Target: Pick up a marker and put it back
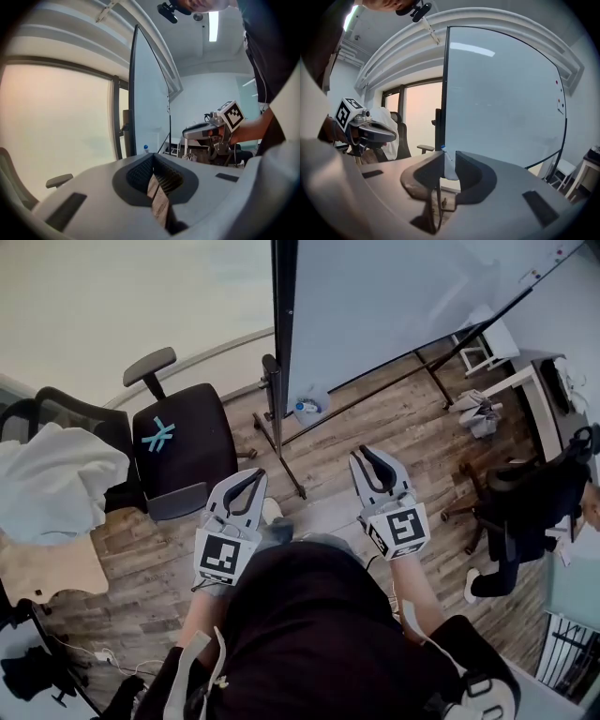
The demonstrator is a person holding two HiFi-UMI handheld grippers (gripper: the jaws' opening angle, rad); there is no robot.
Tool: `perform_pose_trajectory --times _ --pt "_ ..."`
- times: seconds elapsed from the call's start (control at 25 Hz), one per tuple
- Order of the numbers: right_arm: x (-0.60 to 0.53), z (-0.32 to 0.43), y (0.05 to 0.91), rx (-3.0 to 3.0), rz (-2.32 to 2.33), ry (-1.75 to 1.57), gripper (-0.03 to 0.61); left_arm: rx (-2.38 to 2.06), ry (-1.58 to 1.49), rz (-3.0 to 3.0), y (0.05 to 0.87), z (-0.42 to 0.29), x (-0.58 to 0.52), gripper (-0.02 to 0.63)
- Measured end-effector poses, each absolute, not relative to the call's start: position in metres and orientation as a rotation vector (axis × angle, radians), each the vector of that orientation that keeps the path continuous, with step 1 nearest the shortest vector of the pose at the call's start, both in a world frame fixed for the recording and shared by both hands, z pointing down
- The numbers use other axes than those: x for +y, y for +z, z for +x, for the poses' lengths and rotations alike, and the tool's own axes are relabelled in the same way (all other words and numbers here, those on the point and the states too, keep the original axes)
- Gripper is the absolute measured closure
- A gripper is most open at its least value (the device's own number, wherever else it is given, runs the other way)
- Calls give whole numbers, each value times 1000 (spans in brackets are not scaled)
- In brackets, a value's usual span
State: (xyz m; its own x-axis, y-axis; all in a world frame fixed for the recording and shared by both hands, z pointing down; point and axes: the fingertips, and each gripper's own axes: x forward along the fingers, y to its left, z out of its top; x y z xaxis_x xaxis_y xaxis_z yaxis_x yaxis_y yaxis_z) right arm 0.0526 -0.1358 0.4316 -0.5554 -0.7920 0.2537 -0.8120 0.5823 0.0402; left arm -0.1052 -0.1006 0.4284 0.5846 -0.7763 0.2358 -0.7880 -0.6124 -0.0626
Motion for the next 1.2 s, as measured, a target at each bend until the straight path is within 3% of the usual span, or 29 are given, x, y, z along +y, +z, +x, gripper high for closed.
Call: perform_pose_trajectory --times 0.72,1.2 --pt "-191 -27 458 -2573 1180 44 509 -1499 368 2658 439 -180 -124 604" --pt "-223 -44 480 -2534 1156 19 472 -1551 386 2615 448 -207 -133 604"
